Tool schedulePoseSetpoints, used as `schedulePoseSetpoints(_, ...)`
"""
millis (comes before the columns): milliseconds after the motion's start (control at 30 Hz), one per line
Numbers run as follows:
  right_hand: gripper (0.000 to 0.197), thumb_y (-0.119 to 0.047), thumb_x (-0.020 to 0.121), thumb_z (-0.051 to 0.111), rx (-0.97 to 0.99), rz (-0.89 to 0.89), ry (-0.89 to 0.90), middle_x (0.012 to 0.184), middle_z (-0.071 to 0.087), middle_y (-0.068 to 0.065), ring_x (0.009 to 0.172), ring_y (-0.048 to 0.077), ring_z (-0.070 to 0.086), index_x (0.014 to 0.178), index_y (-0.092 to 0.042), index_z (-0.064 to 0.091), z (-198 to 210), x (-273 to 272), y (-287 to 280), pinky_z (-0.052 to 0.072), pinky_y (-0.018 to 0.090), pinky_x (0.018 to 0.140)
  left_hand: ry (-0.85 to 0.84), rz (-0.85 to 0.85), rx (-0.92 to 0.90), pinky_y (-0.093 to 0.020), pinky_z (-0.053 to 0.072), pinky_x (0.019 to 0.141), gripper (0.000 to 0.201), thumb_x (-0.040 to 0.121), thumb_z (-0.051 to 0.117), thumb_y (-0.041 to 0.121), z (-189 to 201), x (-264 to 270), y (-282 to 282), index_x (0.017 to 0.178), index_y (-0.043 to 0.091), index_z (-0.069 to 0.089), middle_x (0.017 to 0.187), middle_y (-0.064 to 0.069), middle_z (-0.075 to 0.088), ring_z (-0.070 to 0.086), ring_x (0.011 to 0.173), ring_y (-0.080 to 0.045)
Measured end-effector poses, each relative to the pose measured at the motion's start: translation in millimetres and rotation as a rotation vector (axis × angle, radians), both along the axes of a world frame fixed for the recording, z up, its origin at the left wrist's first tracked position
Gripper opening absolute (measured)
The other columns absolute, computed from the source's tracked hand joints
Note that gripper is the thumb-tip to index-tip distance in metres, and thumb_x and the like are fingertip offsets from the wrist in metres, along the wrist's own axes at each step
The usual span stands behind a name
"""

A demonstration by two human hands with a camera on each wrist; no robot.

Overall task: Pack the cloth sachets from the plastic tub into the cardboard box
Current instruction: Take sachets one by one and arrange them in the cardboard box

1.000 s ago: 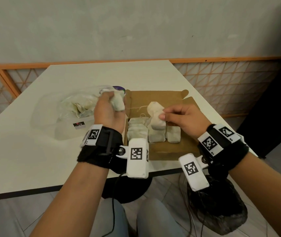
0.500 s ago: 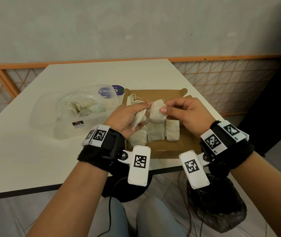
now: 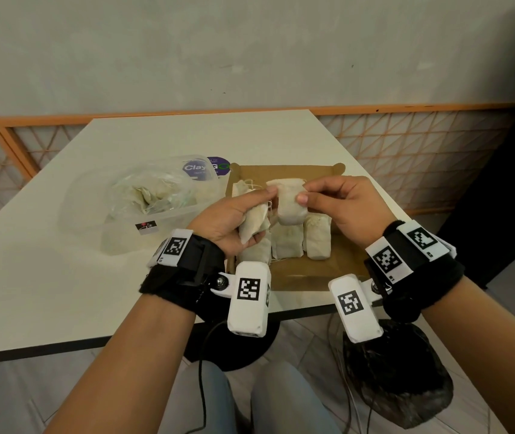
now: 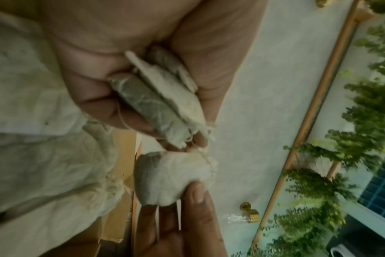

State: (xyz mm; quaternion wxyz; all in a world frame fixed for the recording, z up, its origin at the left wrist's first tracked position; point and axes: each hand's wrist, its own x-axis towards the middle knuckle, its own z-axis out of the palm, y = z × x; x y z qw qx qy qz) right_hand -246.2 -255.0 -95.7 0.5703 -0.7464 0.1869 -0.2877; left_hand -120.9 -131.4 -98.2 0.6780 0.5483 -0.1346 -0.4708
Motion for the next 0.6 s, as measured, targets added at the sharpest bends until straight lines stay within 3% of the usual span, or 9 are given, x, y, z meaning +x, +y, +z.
schedulePoseSetpoints(67, 0.009, -0.008, 0.079, 0.069, -0.031, 0.002, 0.084, 0.095, 0.070, 0.009, 0.090, 0.020, 0.065, 0.087, -0.004, 0.069, -2.9, -0.8, -1.5, 0.051, 0.033, 0.091, -0.099, 0.067, -0.084, -0.019, 0.041, 0.055, 0.011, 0.087, 0.064, 0.019, -0.3, -0.2, -0.6, 0.077, 0.016, 0.061, 0.056, 0.007, 0.061, 0.054, 0.055, -0.007)
schedulePoseSetpoints(133, 0.014, -0.009, 0.080, 0.069, -0.035, -0.007, 0.129, 0.107, 0.069, 0.011, 0.096, 0.020, 0.064, 0.091, 0.000, 0.069, -4.6, -0.9, -3.1, 0.048, 0.038, 0.097, -0.182, 0.109, -0.180, -0.016, 0.044, 0.049, 0.007, 0.090, 0.060, 0.011, -1.0, -1.1, -0.9, 0.087, 0.006, 0.064, 0.058, 0.006, 0.064, 0.057, 0.052, -0.005)
schedulePoseSetpoints(200, 0.010, -0.009, 0.080, 0.068, -0.014, 0.009, 0.115, 0.107, 0.067, 0.010, 0.097, 0.019, 0.063, 0.088, -0.003, 0.069, -1.6, 0.4, -2.2, 0.047, 0.040, 0.099, -0.266, 0.129, -0.213, -0.015, 0.043, 0.047, 0.015, 0.090, 0.057, 0.006, -3.2, -1.9, -1.5, 0.098, -0.005, 0.063, 0.056, 0.006, 0.064, 0.056, 0.047, -0.002)
schedulePoseSetpoints(300, 0.005, -0.010, 0.080, 0.068, 0.090, 0.072, 0.139, 0.102, 0.065, 0.018, 0.098, 0.028, 0.062, 0.085, -0.011, 0.066, 2.1, 5.2, -0.1, 0.047, 0.047, 0.098, -0.315, 0.124, -0.193, -0.016, 0.041, 0.046, 0.007, 0.091, 0.056, 0.006, -6.8, -4.6, -2.6, 0.084, 0.004, 0.060, 0.048, 0.007, 0.058, 0.053, 0.043, -0.003)
schedulePoseSetpoints(367, 0.007, -0.012, 0.081, 0.068, 0.098, 0.098, 0.158, 0.102, 0.063, 0.018, 0.097, 0.028, 0.060, 0.087, -0.010, 0.065, 2.0, 7.4, -1.2, 0.045, 0.050, 0.099, -0.308, 0.117, -0.198, -0.016, 0.042, 0.045, 0.015, 0.090, 0.055, 0.004, -6.8, -6.7, -2.7, 0.076, 0.009, 0.057, 0.049, 0.006, 0.057, 0.054, 0.044, -0.005)
schedulePoseSetpoints(500, 0.009, -0.019, 0.073, 0.064, 0.130, 0.206, 0.117, 0.096, 0.061, 0.017, 0.090, 0.022, 0.057, 0.076, -0.012, 0.059, 7.9, 4.5, -2.7, 0.046, 0.037, 0.091, -0.359, 0.032, -0.212, -0.019, 0.045, 0.048, 0.034, 0.089, 0.049, 0.000, -2.3, 1.4, 3.4, 0.060, 0.013, 0.062, 0.055, 0.000, 0.059, 0.055, 0.051, -0.010)
schedulePoseSetpoints(600, 0.005, -0.017, 0.072, 0.058, 0.177, 0.295, 0.118, 0.122, 0.056, 0.029, 0.109, 0.034, 0.058, 0.073, -0.012, 0.058, 11.7, 4.0, -3.5, 0.046, 0.031, 0.089, -0.382, -0.067, -0.195, -0.019, 0.044, 0.048, 0.030, 0.077, 0.054, 0.007, 0.8, 6.1, 6.6, 0.050, 0.018, 0.061, 0.053, -0.001, 0.057, 0.053, 0.050, -0.011)
